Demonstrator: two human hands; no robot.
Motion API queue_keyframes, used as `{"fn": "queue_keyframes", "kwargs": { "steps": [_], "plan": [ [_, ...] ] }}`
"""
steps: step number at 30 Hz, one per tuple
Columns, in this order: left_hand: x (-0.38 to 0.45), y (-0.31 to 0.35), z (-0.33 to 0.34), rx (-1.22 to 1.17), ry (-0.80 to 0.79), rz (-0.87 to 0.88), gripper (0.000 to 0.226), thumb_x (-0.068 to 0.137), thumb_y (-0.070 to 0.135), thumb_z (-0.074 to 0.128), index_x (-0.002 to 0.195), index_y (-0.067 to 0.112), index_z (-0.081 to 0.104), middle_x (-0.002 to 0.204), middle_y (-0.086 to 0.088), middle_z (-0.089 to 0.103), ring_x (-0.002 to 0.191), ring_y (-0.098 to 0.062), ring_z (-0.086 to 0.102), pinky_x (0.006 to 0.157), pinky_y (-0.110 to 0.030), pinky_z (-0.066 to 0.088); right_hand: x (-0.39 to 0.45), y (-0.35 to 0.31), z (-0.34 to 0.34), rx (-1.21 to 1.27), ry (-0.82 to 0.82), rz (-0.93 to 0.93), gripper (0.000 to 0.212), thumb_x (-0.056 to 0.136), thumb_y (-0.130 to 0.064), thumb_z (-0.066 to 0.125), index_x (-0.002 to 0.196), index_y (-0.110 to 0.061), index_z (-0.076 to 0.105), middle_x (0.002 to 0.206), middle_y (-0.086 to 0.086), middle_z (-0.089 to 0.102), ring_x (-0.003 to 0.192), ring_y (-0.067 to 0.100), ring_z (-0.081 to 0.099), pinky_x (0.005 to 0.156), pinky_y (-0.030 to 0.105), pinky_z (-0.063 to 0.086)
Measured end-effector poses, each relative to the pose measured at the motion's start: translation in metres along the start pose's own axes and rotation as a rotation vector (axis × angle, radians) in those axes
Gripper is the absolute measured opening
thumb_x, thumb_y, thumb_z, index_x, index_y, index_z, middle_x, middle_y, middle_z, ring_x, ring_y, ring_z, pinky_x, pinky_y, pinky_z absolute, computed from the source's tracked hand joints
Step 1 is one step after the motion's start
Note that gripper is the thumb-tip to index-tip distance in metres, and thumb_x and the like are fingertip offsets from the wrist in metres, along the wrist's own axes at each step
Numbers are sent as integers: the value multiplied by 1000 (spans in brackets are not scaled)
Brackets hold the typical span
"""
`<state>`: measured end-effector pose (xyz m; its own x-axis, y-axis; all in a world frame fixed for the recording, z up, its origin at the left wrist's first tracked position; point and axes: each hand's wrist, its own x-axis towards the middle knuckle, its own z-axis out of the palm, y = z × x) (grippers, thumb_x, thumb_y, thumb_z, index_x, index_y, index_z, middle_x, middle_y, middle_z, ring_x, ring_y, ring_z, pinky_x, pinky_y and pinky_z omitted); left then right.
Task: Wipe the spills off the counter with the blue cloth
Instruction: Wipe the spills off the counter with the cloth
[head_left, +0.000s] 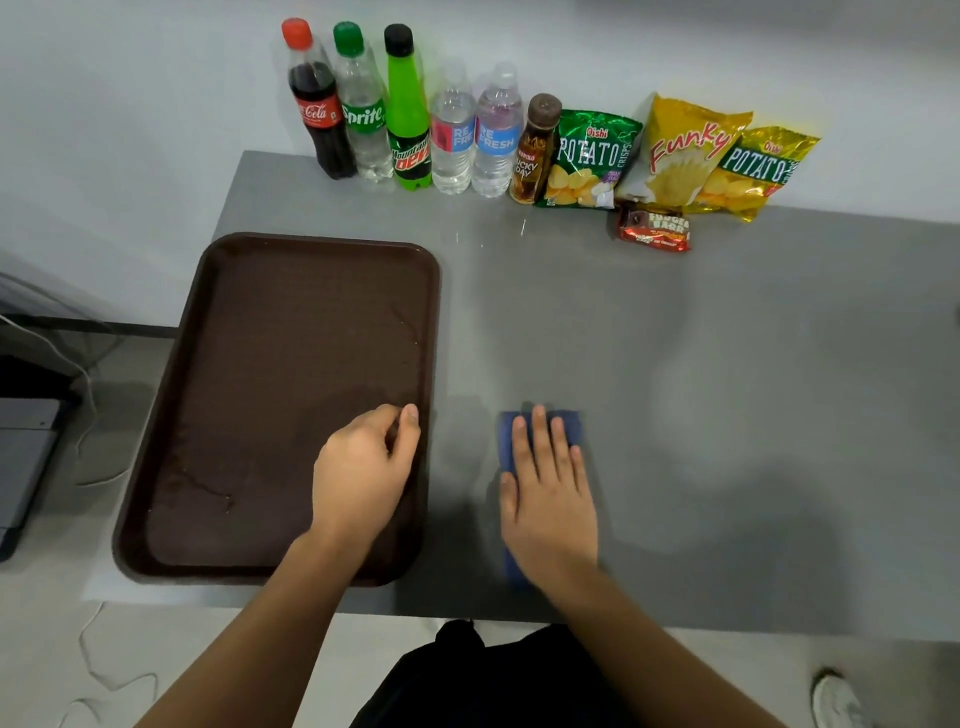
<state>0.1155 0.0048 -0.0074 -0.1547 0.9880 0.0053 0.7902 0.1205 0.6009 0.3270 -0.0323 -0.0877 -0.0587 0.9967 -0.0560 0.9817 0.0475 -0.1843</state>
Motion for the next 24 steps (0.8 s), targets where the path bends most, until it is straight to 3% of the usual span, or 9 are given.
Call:
{"fn": "queue_keyframes", "kwargs": {
  "steps": [3,6,15,24],
  "plan": [
    [4,-8,-3,-6,-5,28,38,107,34,49,77,15,63,62,5,53,56,-13,53,54,-38,46,6,-31,5,3,-30,-71,67,105,-41,29,165,-21,8,173,1,5,160,22,1,129,41,7],
    [9,-11,-7,0,11,24,39,107,35,49,75,17,61,60,6,52,54,-12,53,53,-37,46,47,-45,-2,30,-50,-128,67,102,-38,33,165,-21,14,173,1,9,160,22,5,130,42,11],
    [12,-15,-9,9,37,12,43,107,34,51,66,19,49,54,4,46,49,-17,48,47,-37,40,176,-22,-21,43,-68,-139,62,106,-40,28,164,-23,17,173,-1,10,160,20,7,130,41,7],
    [5,-21,-6,-10,17,33,41,107,34,51,71,15,58,56,4,50,50,-17,50,48,-40,45,151,40,-29,30,-41,75,63,106,-42,24,165,-23,9,174,-1,1,160,18,-1,128,37,-4]
  ]
}}
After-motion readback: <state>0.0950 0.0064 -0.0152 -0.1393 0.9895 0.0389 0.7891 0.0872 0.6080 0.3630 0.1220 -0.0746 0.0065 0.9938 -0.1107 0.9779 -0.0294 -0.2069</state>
